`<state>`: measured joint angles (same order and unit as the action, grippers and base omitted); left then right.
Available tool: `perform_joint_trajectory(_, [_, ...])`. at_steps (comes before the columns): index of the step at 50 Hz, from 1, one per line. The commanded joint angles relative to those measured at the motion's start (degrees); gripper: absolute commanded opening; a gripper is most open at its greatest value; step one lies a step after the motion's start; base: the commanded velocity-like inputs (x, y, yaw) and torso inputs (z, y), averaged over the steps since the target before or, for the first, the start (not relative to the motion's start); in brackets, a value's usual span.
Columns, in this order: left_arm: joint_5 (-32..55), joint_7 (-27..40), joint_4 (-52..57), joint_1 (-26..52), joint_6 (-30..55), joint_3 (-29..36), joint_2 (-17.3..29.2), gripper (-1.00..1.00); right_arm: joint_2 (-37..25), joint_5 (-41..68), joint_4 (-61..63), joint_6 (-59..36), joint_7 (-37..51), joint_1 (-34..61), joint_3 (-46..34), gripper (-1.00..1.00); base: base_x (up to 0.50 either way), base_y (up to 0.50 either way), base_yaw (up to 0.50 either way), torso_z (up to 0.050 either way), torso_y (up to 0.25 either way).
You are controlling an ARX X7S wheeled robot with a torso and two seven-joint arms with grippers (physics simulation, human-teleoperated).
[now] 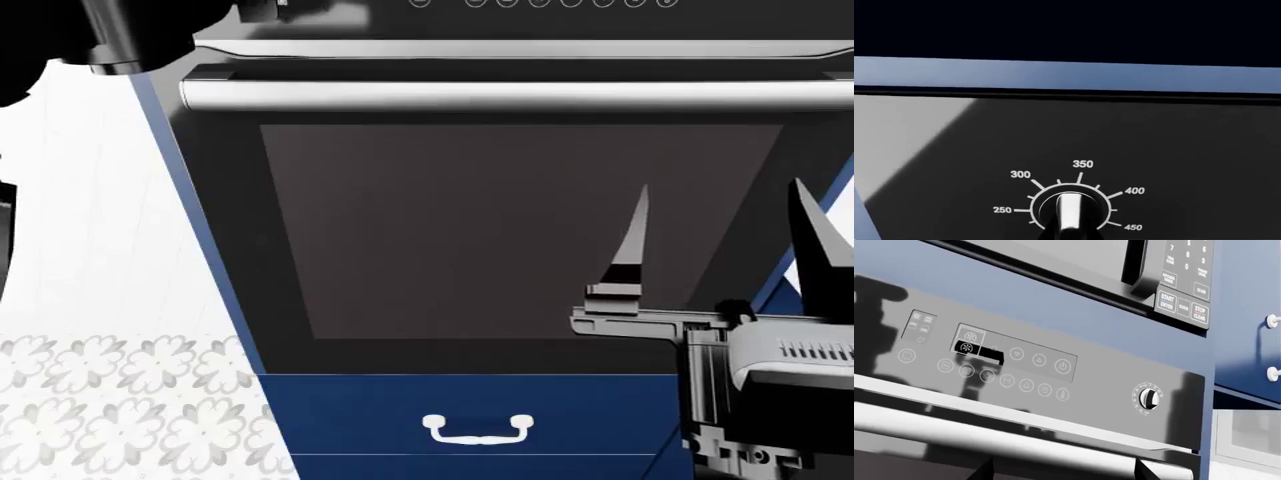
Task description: Preheat the oven by turning the temperature knob.
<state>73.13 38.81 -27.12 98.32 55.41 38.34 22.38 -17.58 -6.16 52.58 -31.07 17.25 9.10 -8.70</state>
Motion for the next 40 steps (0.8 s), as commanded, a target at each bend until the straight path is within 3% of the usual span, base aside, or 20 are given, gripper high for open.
perform_joint_trajectory(1, [-0.41, -0.07, -0.05, -0.2, -0.35, -0.07, -0.02, -1.0, -0.2, 0.07, -0.02, 0.04, 0.16, -0.17, -0.2, 1.0, 0.0, 0.0, 0.0, 0.0, 0.0])
perform_joint_trajectory(40, [-11.27, -3.12, 2.63, 1.15, -2.18, 9.56, 0.59, -1.0, -0.64, 0.41, -0.31, 0.04, 0.72, 0.04, -0.79, 1.0, 0.0, 0.0, 0.0, 0.0, 0.0])
